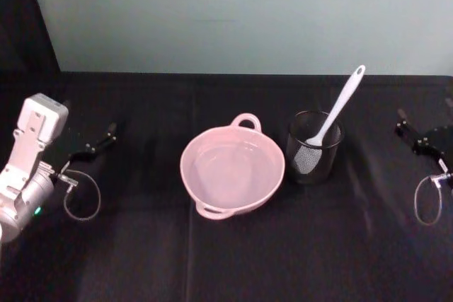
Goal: Use the one hand to pick up the spoon and stir the clear water in the bowl.
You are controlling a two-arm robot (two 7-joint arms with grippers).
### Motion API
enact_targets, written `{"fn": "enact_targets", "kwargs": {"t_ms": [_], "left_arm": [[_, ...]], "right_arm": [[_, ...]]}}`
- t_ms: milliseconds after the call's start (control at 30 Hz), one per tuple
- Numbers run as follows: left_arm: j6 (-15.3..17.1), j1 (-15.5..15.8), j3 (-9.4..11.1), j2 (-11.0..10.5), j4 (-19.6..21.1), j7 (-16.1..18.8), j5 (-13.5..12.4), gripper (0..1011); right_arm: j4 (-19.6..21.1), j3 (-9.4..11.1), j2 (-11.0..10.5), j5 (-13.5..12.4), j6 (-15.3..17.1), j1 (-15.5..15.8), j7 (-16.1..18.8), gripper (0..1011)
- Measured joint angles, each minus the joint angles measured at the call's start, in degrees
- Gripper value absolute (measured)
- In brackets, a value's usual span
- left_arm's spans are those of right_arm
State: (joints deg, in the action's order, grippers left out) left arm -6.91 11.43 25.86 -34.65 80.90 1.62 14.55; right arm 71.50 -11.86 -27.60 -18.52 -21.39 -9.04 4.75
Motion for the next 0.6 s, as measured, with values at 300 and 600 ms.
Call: {"fn": "enact_targets", "kwargs": {"t_ms": [300, 600], "left_arm": [[0.0, 0.0, 0.0, 0.0, 0.0, 0.0, 0.0, 1011], [0.0, 0.0, 0.0, 0.0, 0.0, 0.0, 0.0, 1011]], "right_arm": [[0.3, -0.1, -0.1, 0.0, 0.0, 0.0, 0.1, 1003], [0.4, -0.1, -0.2, 0.0, 0.1, 0.1, 0.1, 1002]]}}
